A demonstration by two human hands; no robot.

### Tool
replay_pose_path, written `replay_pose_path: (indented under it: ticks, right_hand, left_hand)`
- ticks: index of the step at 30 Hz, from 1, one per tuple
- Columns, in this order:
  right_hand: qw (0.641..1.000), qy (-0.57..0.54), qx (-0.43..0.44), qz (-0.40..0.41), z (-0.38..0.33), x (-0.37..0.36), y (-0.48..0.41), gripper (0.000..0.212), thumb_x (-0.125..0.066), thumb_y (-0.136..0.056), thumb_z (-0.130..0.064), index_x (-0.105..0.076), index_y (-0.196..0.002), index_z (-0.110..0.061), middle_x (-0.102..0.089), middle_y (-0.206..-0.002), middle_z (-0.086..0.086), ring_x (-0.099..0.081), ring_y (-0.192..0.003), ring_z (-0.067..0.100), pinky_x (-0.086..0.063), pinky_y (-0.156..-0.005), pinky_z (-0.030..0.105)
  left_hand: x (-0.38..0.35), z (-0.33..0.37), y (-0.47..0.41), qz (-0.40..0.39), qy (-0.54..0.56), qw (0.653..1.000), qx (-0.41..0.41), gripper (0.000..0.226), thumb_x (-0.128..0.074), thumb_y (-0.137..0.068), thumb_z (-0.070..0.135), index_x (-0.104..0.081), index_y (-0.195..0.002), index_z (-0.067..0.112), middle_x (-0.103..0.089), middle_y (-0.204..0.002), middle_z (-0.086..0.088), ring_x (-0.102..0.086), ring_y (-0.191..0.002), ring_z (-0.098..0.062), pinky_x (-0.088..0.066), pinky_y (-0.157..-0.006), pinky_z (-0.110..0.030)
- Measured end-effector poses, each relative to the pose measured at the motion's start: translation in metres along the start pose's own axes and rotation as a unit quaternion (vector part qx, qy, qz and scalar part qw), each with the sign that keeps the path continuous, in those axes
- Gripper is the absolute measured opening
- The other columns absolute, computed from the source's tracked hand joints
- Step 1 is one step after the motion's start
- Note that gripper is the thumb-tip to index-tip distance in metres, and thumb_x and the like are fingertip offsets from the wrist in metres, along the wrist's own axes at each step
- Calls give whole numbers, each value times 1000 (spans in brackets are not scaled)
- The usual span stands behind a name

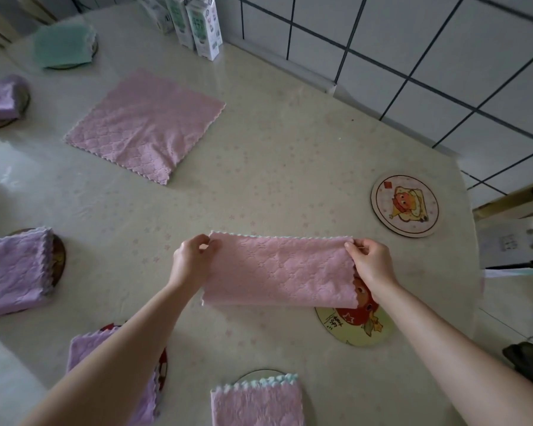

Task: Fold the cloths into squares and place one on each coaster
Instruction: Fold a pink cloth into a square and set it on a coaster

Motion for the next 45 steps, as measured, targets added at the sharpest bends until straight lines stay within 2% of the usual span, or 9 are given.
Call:
replay_pose_path:
  ticks: [10,13,17,20,23,30,35,39,45]
  right_hand:
    - [998,61,-32,11,-10,3,-8,21,-64,-86,-33,-63,-84,-12,-67,-85,5,-64,-84,25,-55,-75,39]
    - [995,92,35,35,-20,14,6,21,-60,-89,-28,-59,-97,-9,-65,-91,5,-60,-77,16,-50,-62,26]
    - [967,166,185,56,-22,21,51,24,-56,-91,-15,-54,-114,-10,-57,-110,3,-57,-96,15,-53,-78,29]
    - [911,230,343,6,-16,-1,93,33,-57,-88,-6,-57,-121,-7,-57,-119,5,-51,-112,18,-41,-98,25]
    - [841,299,449,-31,-6,-30,126,44,-56,-83,4,-57,-126,-6,-58,-126,8,-50,-120,22,-37,-106,29]
    - [784,404,467,-51,23,-30,129,57,-30,-80,-2,-55,-131,-10,-55,-133,7,-52,-122,26,-39,-104,36]
    - [766,430,473,-61,22,-22,127,57,-37,-75,-2,-57,-127,-13,-61,-117,9,-60,-107,28,-54,-85,39]
    - [749,466,466,-70,15,-23,122,74,-67,-48,5,-55,-118,-16,-57,-108,10,-55,-98,29,-53,-79,39]
    - [736,505,444,-83,9,-31,113,86,-75,-36,8,-48,-113,-19,-54,-102,10,-54,-88,30,-52,-65,40]
  left_hand:
    - [5,0,0,34,-56,996,66,27,-54,-88,43,-65,-89,18,-67,-81,-9,-63,-74,-28,-54,-70,-34]
    - [16,-2,16,94,-83,989,73,29,-47,-91,45,-61,-91,20,-69,-91,-3,-63,-75,-26,-51,-72,-35]
    - [7,24,73,148,-190,956,-167,27,-44,-94,29,-55,-114,14,-57,-111,-5,-54,-91,-21,-48,-74,-36]
    - [-37,26,122,35,-206,911,-355,38,-42,-90,22,-52,-125,12,-54,-128,-3,-50,-116,-18,-48,-94,-40]
    - [-78,10,155,-74,-271,870,-407,56,-42,-91,28,-35,-145,16,-32,-153,-1,-24,-144,-21,-23,-116,-43]
    - [-72,-20,155,-91,-340,871,-343,66,-40,-90,38,-20,-151,24,-16,-158,9,-13,-146,-16,-11,-114,-45]
    - [-44,-44,146,-53,-353,895,-268,62,-35,-92,41,-20,-151,26,-17,-157,9,-13,-146,-14,-11,-115,-47]
    - [-38,-50,146,-49,-363,900,-235,61,-31,-92,41,-21,-151,25,-14,-158,8,-8,-146,-12,-15,-116,-50]
    - [-38,-39,147,-18,-360,905,-227,59,-45,-89,37,-35,-145,21,-30,-154,1,-32,-140,-21,-30,-108,-51]
Point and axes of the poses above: each hand's wrist, its own y-axis away from the middle knuckle, its own x-axis out of the back of the hand, z = x × y, the point moved 6 cm from there along -y, towards the middle knuckle
